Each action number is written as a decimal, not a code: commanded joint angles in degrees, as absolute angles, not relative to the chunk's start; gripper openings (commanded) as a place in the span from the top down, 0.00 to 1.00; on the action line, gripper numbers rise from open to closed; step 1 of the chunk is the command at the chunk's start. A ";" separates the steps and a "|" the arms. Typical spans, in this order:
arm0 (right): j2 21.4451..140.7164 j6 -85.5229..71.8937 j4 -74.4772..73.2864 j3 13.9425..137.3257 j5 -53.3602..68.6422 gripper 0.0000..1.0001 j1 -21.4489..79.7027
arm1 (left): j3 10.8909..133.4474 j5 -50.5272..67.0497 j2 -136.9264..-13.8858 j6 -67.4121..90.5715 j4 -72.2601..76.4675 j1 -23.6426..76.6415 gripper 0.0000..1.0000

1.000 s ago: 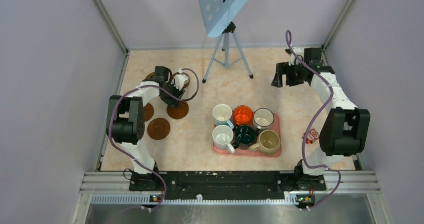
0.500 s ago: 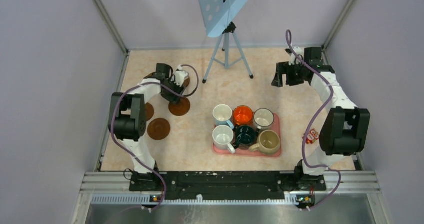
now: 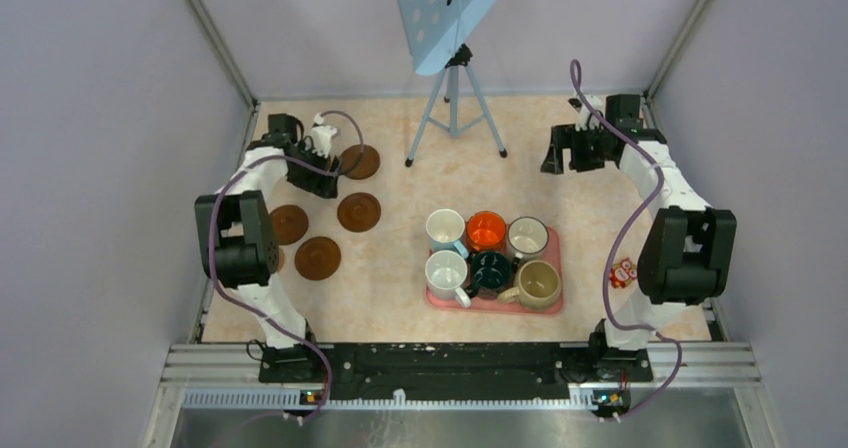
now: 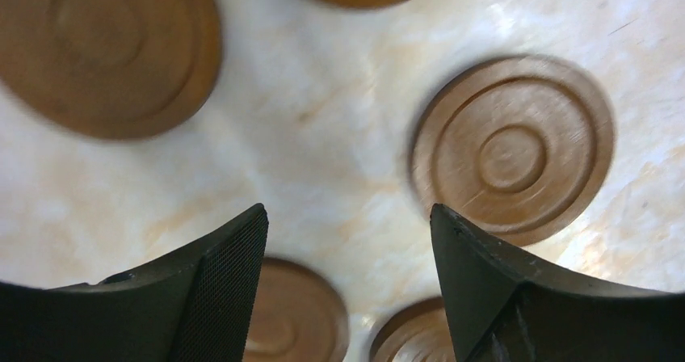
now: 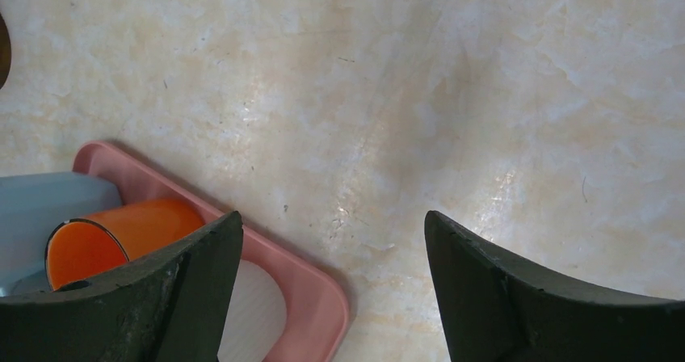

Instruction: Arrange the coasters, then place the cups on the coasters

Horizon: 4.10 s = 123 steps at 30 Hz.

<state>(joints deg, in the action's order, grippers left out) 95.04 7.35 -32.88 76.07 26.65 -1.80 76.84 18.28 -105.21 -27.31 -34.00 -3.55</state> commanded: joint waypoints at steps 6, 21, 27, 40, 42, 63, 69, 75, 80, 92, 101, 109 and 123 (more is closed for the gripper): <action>95.01 7.49 -33.06 78.70 28.54 0.18 -2.01 | 74.84 19.00 -101.23 -33.45 -40.02 -21.09 0.19; 95.45 8.08 -33.90 78.40 28.85 0.18 -1.97 | 68.99 16.69 -103.61 -39.34 -34.63 -25.86 0.22; 95.48 8.43 -34.10 78.40 28.48 0.18 -2.01 | 67.52 17.11 -104.20 -38.93 -33.07 -24.02 0.29; 95.45 8.37 -34.35 78.23 27.74 0.18 -2.02 | 68.15 15.32 -106.77 -35.02 -29.71 -16.56 0.40; 95.47 8.20 -34.28 78.22 27.77 0.18 -2.02 | 68.88 14.64 -107.40 -34.34 -29.30 -15.89 0.40; 95.33 7.12 -33.91 78.18 28.38 0.18 -1.99 | 76.48 10.04 -110.98 -32.05 -29.81 -15.91 0.36; 95.35 7.46 -34.42 78.71 28.39 0.18 -1.97 | 81.01 16.37 -105.25 -31.26 -35.72 -15.89 0.21; 95.76 7.71 -34.98 79.64 28.73 0.18 -2.01 | 78.90 21.97 -99.57 -37.55 -43.55 -16.33 0.19; 95.78 8.08 -35.70 79.90 29.08 0.18 -2.00 | 71.64 23.92 -95.28 -45.48 -48.52 -16.35 0.19; 95.90 8.56 -37.02 79.85 29.71 0.18 -2.02 | 58.34 19.69 -90.49 -52.16 -44.55 -14.05 0.16; 95.50 9.57 -38.25 79.82 29.05 0.18 -1.94 | 52.47 14.42 -89.39 -53.10 -40.63 -7.76 0.23; 95.40 9.84 -38.43 79.72 28.74 0.18 -1.98 | 49.52 15.00 -86.98 -49.56 -40.37 1.21 0.38; 95.16 9.58 -38.14 79.16 28.63 0.18 -1.98 | 48.16 17.81 -87.69 -41.12 -38.30 11.16 0.40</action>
